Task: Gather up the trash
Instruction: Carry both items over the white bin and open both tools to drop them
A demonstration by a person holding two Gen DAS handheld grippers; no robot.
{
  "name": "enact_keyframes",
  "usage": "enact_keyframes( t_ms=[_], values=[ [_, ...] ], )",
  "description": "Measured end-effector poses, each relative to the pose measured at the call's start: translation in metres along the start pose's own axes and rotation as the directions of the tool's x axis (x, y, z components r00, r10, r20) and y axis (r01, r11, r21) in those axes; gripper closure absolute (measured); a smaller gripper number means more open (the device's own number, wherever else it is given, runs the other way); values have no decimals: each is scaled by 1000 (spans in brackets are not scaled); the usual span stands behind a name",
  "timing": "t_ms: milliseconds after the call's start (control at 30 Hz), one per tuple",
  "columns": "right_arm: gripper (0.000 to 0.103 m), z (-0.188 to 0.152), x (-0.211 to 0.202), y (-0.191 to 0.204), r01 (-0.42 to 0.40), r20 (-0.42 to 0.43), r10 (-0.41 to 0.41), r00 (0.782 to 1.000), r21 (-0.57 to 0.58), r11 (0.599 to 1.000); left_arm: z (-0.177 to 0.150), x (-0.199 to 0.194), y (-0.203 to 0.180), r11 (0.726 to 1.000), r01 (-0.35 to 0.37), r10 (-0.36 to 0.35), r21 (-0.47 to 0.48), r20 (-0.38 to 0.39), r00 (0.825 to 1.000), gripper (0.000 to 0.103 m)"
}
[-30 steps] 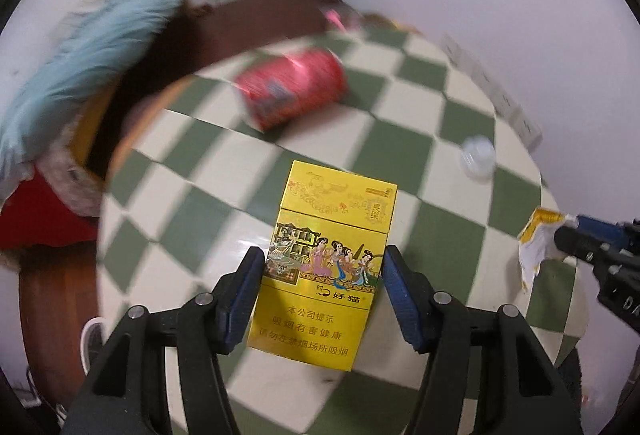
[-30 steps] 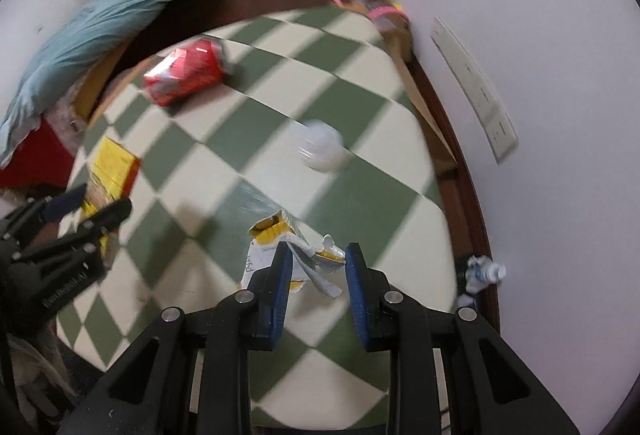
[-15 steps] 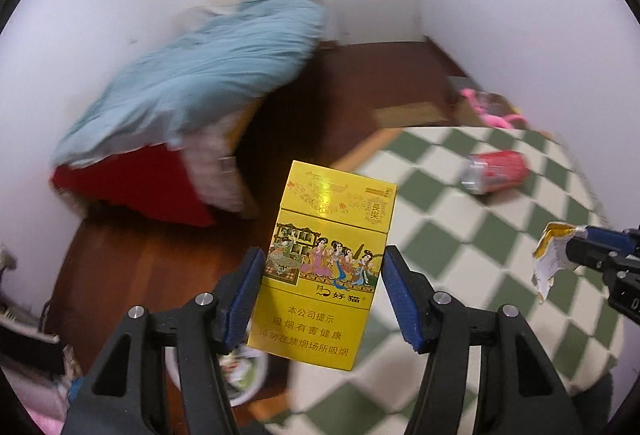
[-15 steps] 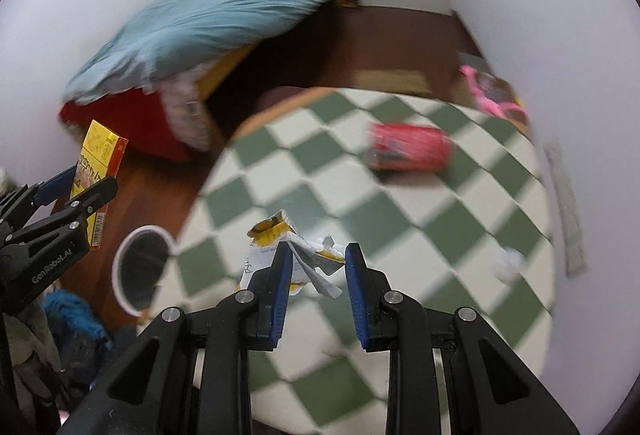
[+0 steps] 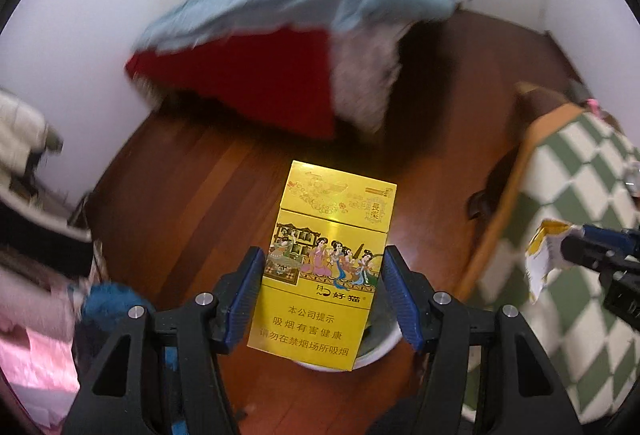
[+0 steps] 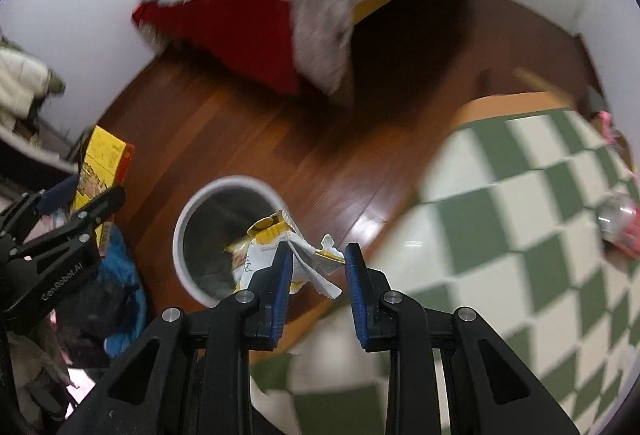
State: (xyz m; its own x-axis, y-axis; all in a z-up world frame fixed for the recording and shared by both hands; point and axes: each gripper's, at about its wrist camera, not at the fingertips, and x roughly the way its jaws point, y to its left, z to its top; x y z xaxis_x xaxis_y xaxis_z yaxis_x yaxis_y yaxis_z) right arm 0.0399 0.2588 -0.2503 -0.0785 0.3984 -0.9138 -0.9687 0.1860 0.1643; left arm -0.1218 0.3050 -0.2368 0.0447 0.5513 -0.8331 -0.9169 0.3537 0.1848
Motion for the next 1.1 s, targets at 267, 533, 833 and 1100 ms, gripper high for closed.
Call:
enact_keyframes(
  t_ms=[267,533,833,1100],
  values=[
    [75,14,126,59,-30,-199,18,980,-56,998,-20,91,58,988,31,-56,-152,-167,984,46],
    [74,7,204,75,-22,-309,-15,951,-116,993,-32,136,69,987,2,-44,-162,-254,966,44],
    [23,6,216,88,-3,-319,-52,946,-170,985,-43,137,87,985,-77,32,-153,-277,960,5],
    [4,9,190,94,29,-278,-84,957,-196,980,-41,118,93,983,-100,61,-152,-243,968,4]
  ],
)
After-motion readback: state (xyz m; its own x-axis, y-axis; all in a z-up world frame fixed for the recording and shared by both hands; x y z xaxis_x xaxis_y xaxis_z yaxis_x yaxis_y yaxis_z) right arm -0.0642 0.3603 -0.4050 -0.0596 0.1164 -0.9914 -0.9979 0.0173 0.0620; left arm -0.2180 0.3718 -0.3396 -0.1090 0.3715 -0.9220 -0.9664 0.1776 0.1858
